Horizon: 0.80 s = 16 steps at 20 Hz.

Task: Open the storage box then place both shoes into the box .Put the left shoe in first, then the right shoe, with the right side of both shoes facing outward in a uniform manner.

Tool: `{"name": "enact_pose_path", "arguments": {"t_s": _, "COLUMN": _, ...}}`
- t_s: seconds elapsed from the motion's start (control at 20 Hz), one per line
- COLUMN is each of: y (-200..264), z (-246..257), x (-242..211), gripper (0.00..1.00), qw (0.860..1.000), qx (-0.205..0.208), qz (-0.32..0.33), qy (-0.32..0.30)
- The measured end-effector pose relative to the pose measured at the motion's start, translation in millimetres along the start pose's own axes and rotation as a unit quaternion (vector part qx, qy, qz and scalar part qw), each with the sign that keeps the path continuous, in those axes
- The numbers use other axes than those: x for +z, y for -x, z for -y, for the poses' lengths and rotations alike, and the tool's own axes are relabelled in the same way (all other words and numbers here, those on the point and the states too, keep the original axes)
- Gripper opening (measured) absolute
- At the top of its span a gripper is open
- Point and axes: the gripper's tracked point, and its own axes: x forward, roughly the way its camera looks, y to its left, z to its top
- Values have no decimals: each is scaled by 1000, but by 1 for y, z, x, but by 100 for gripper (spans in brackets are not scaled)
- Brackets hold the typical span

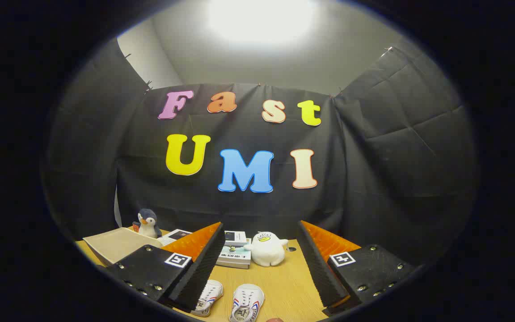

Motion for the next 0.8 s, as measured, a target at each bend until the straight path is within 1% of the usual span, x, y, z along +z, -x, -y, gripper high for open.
{"name": "enact_pose_path", "arguments": {"t_s": 0.1, "y": -3, "z": -2, "x": 4, "gripper": 97, "qw": 1000, "qx": 1, "qz": 2, "qy": -1}}
{"name": "enact_pose_path", "arguments": {"t_s": 0.25, "y": -10, "z": -5, "x": 12, "gripper": 97, "qw": 1000, "qx": 10, "qz": 12, "qy": 16}}
{"name": "enact_pose_path", "arguments": {"t_s": 0.45, "y": -14, "z": -17, "x": 8, "gripper": 97, "qw": 1000, "qx": 22, "qz": 9, "qy": 11}}
{"name": "enact_pose_path", "arguments": {"t_s": 0.6, "y": -16, "z": -17, "x": 4, "gripper": 97, "qw": 1000, "qx": 19, "qz": 4, "qy": 18}}
{"name": "enact_pose_path", "arguments": {"t_s": 0.8, "y": -19, "z": -19, "x": 3, "gripper": 97, "qw": 1000, "qx": 17, "qz": 1, "qy": 11}}
